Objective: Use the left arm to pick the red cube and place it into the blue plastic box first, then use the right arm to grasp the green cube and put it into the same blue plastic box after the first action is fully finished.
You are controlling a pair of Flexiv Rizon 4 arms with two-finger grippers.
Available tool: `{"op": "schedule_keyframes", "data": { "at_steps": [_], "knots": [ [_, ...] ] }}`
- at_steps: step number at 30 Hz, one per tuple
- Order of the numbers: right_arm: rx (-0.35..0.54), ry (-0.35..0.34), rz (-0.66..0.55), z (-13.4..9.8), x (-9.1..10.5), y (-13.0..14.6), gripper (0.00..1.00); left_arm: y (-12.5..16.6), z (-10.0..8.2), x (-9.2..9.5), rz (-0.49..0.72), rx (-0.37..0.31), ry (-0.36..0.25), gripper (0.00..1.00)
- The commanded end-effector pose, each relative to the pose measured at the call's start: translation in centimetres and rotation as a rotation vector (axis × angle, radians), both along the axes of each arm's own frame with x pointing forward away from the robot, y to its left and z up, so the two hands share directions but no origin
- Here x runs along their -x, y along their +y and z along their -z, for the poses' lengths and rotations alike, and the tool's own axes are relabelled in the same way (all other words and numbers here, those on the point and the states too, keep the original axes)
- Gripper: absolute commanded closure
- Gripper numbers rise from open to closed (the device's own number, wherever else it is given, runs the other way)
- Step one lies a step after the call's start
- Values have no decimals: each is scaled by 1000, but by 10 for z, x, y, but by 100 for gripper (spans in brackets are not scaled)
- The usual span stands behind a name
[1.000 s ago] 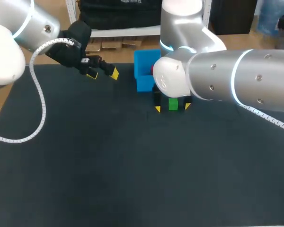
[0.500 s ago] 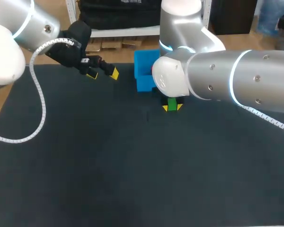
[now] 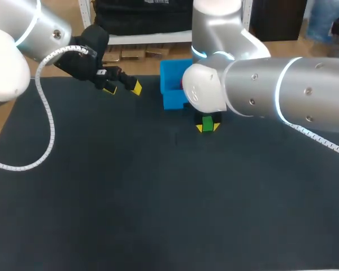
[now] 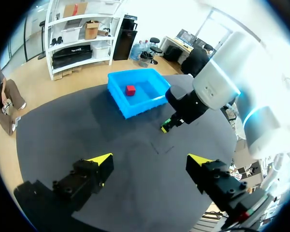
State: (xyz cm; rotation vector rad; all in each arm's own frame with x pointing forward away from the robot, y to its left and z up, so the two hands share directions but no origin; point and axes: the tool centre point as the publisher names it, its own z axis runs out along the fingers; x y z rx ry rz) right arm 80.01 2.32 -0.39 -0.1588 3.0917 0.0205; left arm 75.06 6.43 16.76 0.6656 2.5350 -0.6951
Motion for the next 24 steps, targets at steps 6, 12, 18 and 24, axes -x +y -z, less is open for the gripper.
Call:
{"op": "schedule_keyframes", "data": {
  "at_steps": [6,12,18,24],
  "knots": [
    [-5,-15,-4,-20,5,-5,100,1,1,1,2,5,-3,0],
    [-11,-23,-7,-32,5,-6,100,1,1,1,2,5,-3,0],
    [-16,-36,-20,-44,5,-9,100,1,1,1,2,5,-3,0],
    [-18,-51,-29,-55,3,-14,100,1,1,1,2,5,-3,0]
  ]
}}
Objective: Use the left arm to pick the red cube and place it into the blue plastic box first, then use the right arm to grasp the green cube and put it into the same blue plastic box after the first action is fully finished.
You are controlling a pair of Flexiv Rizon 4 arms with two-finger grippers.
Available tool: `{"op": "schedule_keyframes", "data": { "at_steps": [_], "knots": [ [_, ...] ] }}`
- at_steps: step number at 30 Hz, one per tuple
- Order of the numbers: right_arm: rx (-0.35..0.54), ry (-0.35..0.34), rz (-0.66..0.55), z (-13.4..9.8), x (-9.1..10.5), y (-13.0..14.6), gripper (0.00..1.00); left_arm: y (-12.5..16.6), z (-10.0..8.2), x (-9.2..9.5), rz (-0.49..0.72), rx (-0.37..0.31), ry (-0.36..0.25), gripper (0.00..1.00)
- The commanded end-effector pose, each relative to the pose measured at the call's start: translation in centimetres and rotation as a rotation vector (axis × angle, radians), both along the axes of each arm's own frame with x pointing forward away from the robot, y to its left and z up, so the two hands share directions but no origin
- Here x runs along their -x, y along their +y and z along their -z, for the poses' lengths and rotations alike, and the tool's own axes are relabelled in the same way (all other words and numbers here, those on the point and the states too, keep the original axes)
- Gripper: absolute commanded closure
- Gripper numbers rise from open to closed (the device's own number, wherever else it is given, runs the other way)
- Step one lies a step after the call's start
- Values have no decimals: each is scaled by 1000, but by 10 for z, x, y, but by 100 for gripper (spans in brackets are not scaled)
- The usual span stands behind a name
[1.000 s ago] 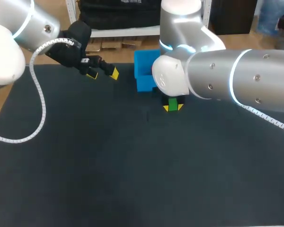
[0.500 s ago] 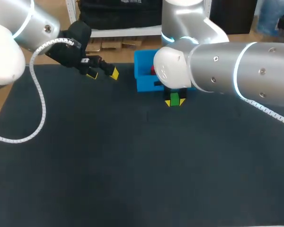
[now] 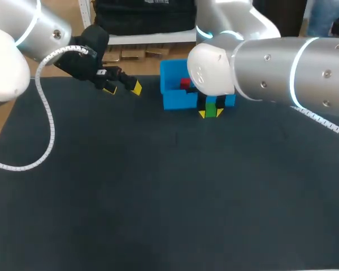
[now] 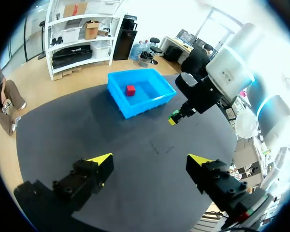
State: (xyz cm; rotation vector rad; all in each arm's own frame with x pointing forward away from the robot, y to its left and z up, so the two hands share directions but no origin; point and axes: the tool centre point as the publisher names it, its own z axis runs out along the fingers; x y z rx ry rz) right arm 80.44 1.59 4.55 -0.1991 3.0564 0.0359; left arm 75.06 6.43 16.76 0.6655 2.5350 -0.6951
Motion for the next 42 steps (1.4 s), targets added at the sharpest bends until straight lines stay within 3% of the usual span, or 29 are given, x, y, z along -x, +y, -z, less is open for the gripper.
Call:
{"op": "schedule_keyframes", "data": {
  "at_steps": [1,25,42],
  "knots": [
    [-8,-21,-2,-7,8,-7,100,1,1,1,2,5,-3,0],
    [-14,-99,-58,-58,-3,-15,100,1,1,1,2,5,-3,0],
    [-24,-187,-125,-97,-24,-17,100,1,1,1,2,5,-3,0]
  ]
}}
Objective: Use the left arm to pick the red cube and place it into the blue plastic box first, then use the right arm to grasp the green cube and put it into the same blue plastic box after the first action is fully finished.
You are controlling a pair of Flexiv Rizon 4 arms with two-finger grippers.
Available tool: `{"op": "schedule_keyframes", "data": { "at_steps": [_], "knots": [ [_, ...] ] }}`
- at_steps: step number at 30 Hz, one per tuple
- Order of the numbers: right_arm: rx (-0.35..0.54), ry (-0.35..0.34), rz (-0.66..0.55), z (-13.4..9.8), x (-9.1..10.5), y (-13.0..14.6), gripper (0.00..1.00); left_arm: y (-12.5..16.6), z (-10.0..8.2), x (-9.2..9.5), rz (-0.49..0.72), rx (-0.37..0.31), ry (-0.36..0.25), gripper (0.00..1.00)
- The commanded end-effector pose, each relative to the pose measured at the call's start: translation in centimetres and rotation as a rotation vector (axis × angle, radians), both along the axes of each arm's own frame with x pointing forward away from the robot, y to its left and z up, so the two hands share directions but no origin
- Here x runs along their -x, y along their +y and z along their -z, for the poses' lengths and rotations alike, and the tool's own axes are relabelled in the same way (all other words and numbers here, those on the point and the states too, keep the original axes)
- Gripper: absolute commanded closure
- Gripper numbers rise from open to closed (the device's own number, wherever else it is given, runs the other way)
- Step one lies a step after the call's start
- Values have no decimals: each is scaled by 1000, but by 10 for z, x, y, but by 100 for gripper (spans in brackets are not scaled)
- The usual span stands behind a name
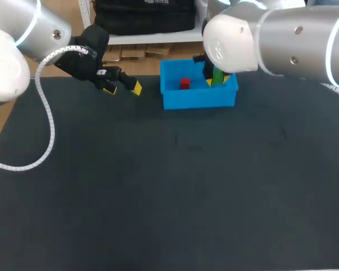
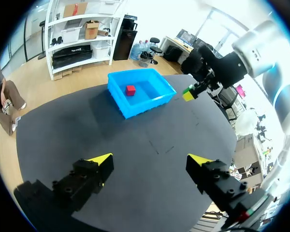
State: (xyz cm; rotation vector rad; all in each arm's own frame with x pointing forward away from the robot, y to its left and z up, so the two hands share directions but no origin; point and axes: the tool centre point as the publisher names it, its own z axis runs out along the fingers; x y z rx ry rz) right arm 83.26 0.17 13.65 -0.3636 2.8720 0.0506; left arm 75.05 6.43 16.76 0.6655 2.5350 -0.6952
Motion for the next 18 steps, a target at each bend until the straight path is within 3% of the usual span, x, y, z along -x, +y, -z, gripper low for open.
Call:
{"op": "schedule_keyframes", "data": {
  "at_steps": [1,18],
  "knots": [
    [-7,-23,-9,-8,2,-3,100,1,1,1,2,5,-3,0],
    [-18,-137,-94,-28,-26,-5,100,1,1,1,2,5,-3,0]
  ]
}}
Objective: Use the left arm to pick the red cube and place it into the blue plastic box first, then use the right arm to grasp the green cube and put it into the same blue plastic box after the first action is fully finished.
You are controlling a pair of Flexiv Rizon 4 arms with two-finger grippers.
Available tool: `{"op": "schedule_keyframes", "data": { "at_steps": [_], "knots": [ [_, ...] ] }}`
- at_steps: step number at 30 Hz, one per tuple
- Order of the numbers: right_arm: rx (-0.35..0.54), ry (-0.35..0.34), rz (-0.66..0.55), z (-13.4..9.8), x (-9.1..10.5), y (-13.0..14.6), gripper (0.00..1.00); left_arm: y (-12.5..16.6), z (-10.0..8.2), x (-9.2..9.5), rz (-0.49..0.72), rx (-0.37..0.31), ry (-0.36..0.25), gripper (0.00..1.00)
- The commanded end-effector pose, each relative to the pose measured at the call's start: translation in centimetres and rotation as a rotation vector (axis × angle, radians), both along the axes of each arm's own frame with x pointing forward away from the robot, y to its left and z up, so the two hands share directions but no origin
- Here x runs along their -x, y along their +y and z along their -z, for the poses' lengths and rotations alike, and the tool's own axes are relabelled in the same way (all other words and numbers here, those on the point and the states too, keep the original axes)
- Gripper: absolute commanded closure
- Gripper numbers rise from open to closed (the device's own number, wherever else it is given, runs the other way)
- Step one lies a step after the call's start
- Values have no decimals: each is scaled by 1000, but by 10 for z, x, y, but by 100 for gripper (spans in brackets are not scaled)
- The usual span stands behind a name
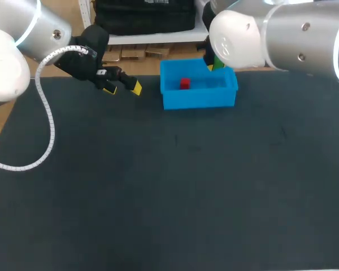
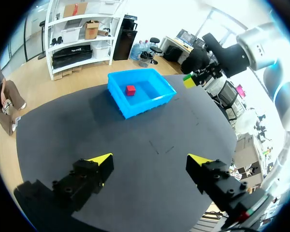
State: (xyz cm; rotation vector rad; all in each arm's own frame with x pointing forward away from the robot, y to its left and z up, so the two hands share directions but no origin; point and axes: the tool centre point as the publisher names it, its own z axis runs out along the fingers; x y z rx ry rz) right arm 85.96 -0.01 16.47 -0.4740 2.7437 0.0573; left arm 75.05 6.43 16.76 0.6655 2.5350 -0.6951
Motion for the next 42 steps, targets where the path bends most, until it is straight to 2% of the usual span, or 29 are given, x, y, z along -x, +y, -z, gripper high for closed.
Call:
{"op": "schedule_keyframes", "data": {
  "at_steps": [1,24,42],
  "knots": [
    [-18,-31,-13,0,0,-4,100,1,1,1,2,5,-3,0],
    [-84,-148,-73,3,-35,-5,100,1,1,1,2,5,-3,0],
    [-91,-181,-125,16,-59,4,100,1,1,1,2,5,-3,0]
  ]
}}
